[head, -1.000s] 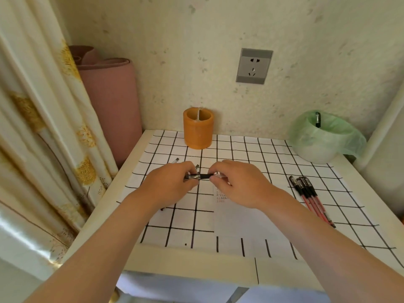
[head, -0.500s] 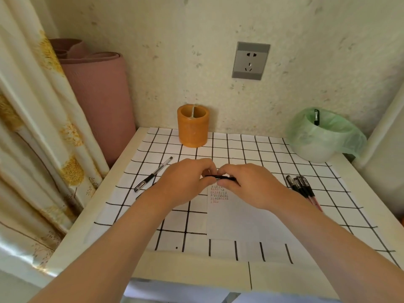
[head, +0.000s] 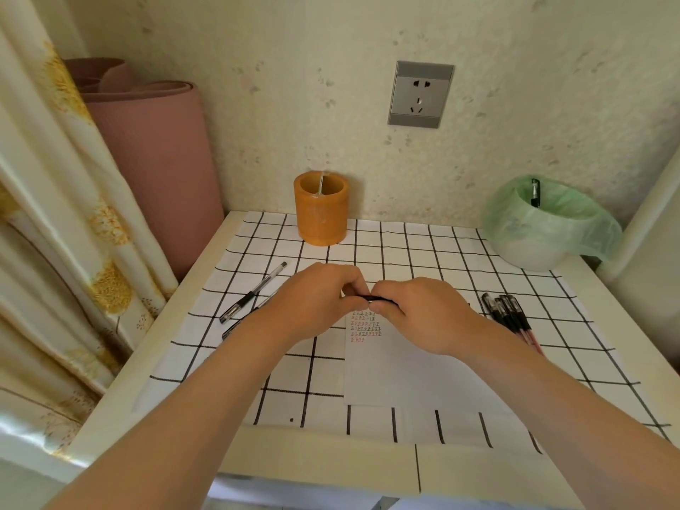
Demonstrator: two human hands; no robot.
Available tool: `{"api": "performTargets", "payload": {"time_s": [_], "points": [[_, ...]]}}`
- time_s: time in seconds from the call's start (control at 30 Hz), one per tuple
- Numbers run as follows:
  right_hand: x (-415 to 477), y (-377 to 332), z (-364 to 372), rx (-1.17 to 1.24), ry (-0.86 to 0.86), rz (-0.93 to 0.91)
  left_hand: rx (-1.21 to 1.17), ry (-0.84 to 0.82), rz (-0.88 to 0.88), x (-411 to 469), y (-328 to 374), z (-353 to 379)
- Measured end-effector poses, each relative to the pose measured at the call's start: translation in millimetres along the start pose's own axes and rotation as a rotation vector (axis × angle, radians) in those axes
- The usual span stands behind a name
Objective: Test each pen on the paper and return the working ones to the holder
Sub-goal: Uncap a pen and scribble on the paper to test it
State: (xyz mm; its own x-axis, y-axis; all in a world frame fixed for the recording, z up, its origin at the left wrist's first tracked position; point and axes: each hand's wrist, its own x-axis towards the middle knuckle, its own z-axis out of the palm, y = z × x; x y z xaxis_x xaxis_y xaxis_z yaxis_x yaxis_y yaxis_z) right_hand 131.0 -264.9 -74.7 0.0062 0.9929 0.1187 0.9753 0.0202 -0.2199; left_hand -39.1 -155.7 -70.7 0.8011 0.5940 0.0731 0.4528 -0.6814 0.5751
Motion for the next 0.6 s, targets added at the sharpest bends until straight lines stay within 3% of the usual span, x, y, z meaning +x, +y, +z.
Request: {"api": "performTargets", "payload": {"time_s": [0.27,0.37,0.5,0.6], "points": [[-7,4,5,0.282,-0.125,0.068,0.191,-0.045,-0.048,-7,-12,-9],[-8,6,2,0.544,-0.050,0.166,0.229,-0.068,-0.073,-12,-17,-11],[-5,-2,1,1.088,0.016,0.323,0.194,-0.155,-0.059,-17,-17,-6],[-7,-1,5,1.131,0.021,0.301,0.172,-0.215,-0.057,-19,-18,-1]]}}
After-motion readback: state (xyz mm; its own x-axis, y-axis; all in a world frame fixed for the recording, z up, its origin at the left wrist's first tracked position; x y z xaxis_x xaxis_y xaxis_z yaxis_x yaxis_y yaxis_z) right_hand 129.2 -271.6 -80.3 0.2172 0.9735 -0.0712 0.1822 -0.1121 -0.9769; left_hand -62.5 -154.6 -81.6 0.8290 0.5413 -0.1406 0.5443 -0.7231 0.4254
